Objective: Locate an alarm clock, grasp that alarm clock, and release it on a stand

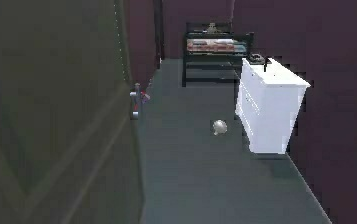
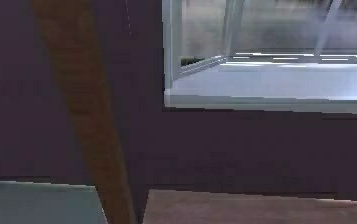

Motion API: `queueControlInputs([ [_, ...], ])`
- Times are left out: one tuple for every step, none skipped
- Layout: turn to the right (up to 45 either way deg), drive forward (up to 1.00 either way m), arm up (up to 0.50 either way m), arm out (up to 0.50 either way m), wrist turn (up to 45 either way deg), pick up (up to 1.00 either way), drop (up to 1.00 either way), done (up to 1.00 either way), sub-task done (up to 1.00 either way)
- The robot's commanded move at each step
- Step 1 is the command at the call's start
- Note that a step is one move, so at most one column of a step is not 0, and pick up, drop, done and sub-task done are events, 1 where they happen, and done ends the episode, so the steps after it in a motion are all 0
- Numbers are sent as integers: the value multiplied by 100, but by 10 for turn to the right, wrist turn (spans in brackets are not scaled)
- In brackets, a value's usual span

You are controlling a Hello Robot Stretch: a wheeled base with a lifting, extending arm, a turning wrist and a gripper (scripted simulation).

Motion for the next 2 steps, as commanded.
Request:
queueControlInputs([
  [0, 100, 0, 0, 0, 0, 0, 0, 0],
  [0, 25, 0, 0, 0, 0, 0, 0, 0],
])
